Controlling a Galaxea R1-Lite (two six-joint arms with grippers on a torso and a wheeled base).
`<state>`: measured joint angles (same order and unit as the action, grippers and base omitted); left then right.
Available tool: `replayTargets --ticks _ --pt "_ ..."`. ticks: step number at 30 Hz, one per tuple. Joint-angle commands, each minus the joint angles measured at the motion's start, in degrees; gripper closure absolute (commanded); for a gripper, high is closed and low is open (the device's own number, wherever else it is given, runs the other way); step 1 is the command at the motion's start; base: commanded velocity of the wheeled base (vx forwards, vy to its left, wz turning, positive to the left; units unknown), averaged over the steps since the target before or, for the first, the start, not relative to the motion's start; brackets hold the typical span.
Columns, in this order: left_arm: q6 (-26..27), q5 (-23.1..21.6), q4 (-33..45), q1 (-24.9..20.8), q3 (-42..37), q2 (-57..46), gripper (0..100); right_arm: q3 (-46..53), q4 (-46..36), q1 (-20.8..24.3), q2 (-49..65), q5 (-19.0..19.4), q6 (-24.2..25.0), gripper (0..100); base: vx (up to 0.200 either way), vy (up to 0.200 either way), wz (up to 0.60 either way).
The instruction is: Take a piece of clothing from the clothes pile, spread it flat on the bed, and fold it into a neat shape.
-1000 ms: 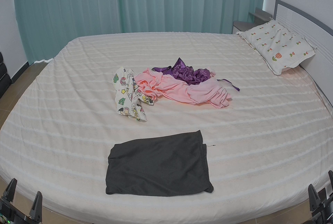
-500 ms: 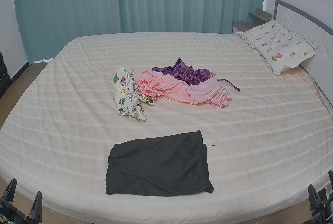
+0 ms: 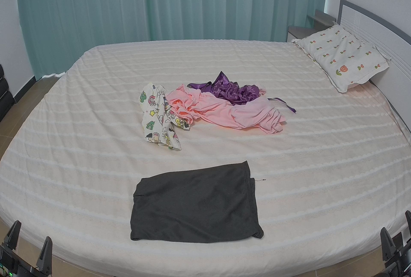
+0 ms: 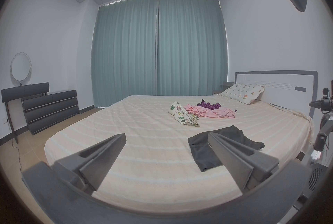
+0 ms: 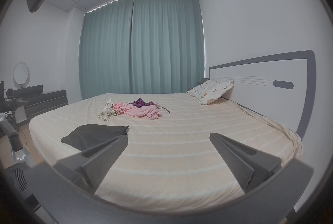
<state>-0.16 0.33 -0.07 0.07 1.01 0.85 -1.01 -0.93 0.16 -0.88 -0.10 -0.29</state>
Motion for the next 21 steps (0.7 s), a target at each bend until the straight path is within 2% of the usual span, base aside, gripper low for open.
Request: replayTargets --ticks 1,21 --pt "0.0 0.0 0.0 0.0 -1.0 -0.7 0 0.7 0.0 0.0 0.9 0.0 0.0 0 0.000 0.000 0.00" --pt "0.0 0.0 0.0 0.0 -1.0 -0.6 0 1.0 0.8 0.0 0.9 -0.1 0.2 0 0.000 0.000 0.00"
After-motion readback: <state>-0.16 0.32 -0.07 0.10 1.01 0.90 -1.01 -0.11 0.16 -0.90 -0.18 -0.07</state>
